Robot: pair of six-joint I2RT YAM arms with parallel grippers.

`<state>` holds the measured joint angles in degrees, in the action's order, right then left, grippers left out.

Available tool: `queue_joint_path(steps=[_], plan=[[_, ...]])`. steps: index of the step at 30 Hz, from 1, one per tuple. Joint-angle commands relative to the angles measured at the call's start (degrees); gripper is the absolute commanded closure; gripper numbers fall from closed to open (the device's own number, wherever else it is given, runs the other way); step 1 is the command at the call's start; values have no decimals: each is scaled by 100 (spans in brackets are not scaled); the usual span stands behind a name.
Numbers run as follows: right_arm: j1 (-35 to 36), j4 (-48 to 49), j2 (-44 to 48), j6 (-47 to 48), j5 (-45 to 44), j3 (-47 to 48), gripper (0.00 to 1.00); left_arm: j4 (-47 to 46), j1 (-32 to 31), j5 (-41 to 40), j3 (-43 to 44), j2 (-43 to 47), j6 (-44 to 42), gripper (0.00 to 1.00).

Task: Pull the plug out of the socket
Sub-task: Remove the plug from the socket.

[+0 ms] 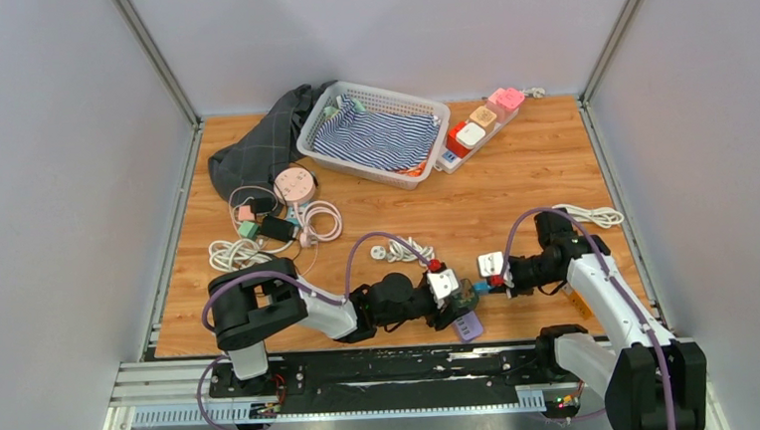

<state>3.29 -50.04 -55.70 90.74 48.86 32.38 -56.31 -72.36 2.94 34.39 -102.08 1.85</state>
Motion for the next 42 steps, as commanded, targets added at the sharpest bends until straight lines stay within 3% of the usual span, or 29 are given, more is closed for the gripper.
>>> queue_joint_path(steps=[1,3,6,7,9,11,14,17,18,20,24,26,29,31,36,38,41,42], plan=[[124,-834,21,1099,549,-38,100,238,-42,233,120,-228,44,100],[136,-1309,-7,1644,724,9,100,244,-42,242,129,-233,44,100],[137,-1270,-19,1455,831,44,100,248,-42,264,129,-234,44,100],[137,-982,-11,954,861,59,100,252,-42,279,137,-238,44,100],[129,123,16,-1192,738,104,100,273,-42,301,151,-250,44,100],[128,670,69,-1815,525,144,100,287,-42,321,162,-258,44,100],[135,515,128,-1320,555,43,100,296,-42,322,164,-257,39,100],[137,-1036,49,995,876,29,100,296,-42,301,164,-260,50,100],[137,-1171,42,1267,910,17,100,304,-42,295,172,-260,52,100],[137,-738,49,632,827,14,100,313,-42,306,173,-259,53,100],[137,956,114,-2001,298,-14,100,314,-42,346,182,-275,53,100],[139,776,140,-1614,316,-29,100,322,-42,343,182,-277,53,100],[137,-587,248,1034,579,-184,100,323,-42,347,187,-281,53,100],[130,-992,326,1982,575,-278,100,331,-42,348,195,-281,53,100],[102,579,160,-1337,477,-37,100,358,-42,391,208,-290,53,100],[107,504,102,-1073,407,-19,100,358,-42,405,210,-294,53,100],[106,-606,222,1129,497,-199,100,358,-42,417,217,-303,53,100],[102,-651,312,1314,523,-247,100,366,-42,427,224,-308,53,100]])
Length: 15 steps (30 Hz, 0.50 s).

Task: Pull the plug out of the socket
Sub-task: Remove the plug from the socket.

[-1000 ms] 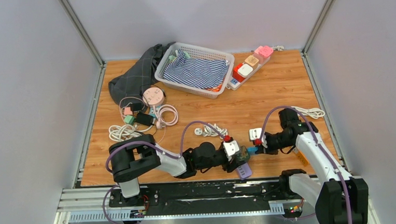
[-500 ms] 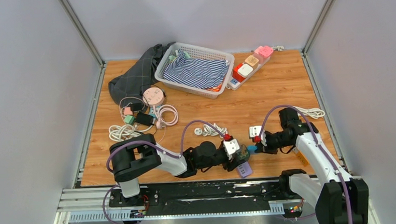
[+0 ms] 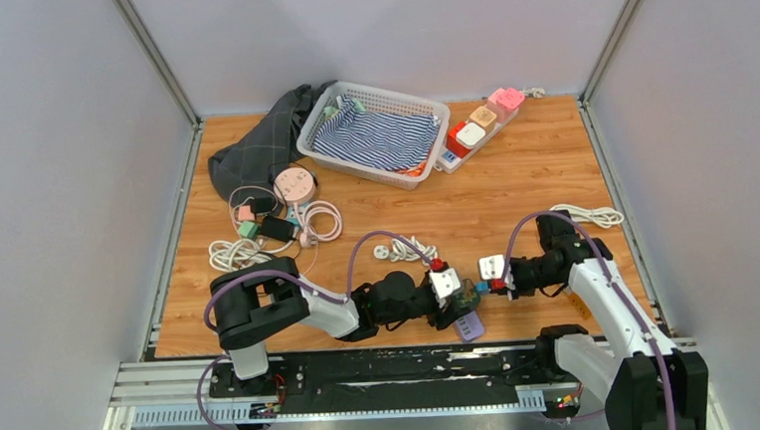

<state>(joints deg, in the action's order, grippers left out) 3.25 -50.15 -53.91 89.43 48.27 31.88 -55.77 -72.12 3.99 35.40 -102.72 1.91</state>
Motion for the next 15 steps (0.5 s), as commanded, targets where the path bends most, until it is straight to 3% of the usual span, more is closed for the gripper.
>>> queue_joint_path(steps=[1,5,6,7,10,11,15], plan=[[106,-553,172,1300,593,-200,100,312,-66,329,134,-253,53,100],[80,574,18,-1109,485,-36,100,336,-66,357,154,-273,55,100],[80,619,-52,-1275,447,5,100,338,-66,359,152,-279,55,100],[80,448,-89,-925,462,22,100,349,-66,359,159,-284,55,100],[80,-648,-19,1399,594,-93,100,367,-60,365,158,-271,63,100],[80,-735,65,1595,589,-147,100,368,-57,361,158,-275,63,100],[54,-142,168,248,585,-78,100,374,-59,366,174,-284,64,100]])
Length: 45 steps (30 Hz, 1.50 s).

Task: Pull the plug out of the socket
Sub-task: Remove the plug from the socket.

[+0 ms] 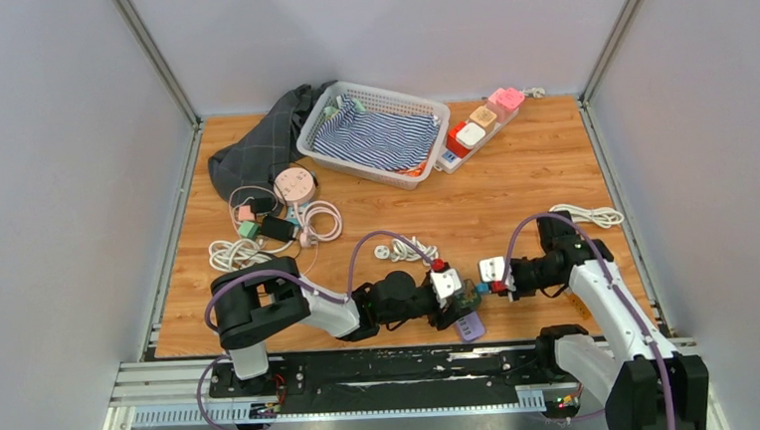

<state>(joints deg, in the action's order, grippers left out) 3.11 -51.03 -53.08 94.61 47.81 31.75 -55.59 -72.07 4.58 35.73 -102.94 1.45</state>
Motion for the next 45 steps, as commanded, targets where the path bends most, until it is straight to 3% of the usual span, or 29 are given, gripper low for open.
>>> queue_joint_path(steps=[1,3,8,13,15,20,22,25,27,28,31,32,37,38,42,45], plan=[[66,103,19,-650,606,-18,100,356,-62,319,132,-262,110,100],[66,124,-143,-804,573,63,100,356,-61,323,127,-257,112,100],[66,-423,-58,572,565,-96,100,356,-61,327,129,-263,110,100],[49,194,-133,-944,455,27,100,356,-67,355,117,-257,118,100],[48,313,-219,-1113,377,57,100,356,-62,370,139,-270,118,100],[49,-688,-88,1080,536,-136,100,356,-63,376,133,-271,118,100],[27,-480,-13,716,477,-115,100,356,-61,376,128,-272,127,100],[5,409,-97,-1021,302,20,100,356,-62,385,128,-272,127,100],[1,509,-200,-1244,249,72,100,356,-64,372,128,-275,127,100],[4,419,-205,-1050,264,36,100,356,-65,384,129,-278,127,100],[5,-558,-112,905,446,-102,100,356,-61,386,128,-280,127,100],[9,-551,-50,932,463,-141,100,356,-67,386,128,-280,127,100],[-14,775,-32,-1365,75,-74,100,356,-68,390,128,-280,132,100],[-17,793,-88,-1471,59,-46,100,356,-63,387,128,-273,134,100],[-13,255,-72,-418,211,-96,100,369,-61,375,132,-271,136,100],[-13,1008,12,-1553,-256,-108,100,382,-64,344,121,-262,145,100]])
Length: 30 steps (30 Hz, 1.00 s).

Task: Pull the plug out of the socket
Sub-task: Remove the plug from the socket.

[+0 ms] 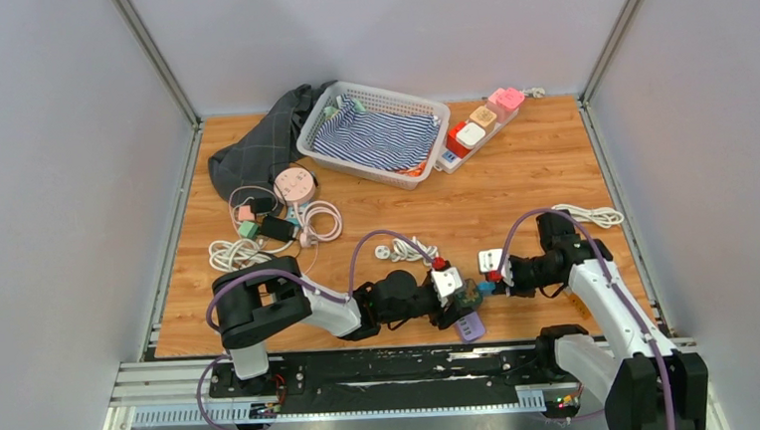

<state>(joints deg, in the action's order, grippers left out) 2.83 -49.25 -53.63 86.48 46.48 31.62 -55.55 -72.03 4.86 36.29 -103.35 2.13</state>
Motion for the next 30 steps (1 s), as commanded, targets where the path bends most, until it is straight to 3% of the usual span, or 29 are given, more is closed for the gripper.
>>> queue_joint_path(steps=[1,4,8,9,12,14,16,18,19,25,29,30], plan=[[11,1012,18,-1068,-288,-69,100,378,-70,314,62,-221,77,100],[16,829,-123,-874,-285,5,100,387,-66,301,62,-217,77,100],[17,-254,46,1087,278,-113,100,395,-66,275,62,-212,85,100],[16,-242,134,1156,302,-139,100,396,-66,270,58,-216,86,100],[-5,749,224,-569,-74,-128,100,395,-68,275,62,-212,86,100],[-11,1074,117,-989,-302,-53,100,393,-67,281,69,-213,86,100],[-11,650,73,-122,-122,-52,100,396,-66,276,62,-212,86,100],[-11,-207,197,1489,157,-158,100,396,-66,280,64,-212,78,100],[-11,-349,305,1737,184,-225,100,396,-66,288,62,-216,77,100],[-72,537,332,54,-236,-105,100,404,-68,276,69,-221,77,100],[-72,-603,234,1893,214,-124,100,405,-66,237,64,-213,85,100],[-72,-467,325,1773,217,-156,100,405,-66,235,62,-212,86,100]])
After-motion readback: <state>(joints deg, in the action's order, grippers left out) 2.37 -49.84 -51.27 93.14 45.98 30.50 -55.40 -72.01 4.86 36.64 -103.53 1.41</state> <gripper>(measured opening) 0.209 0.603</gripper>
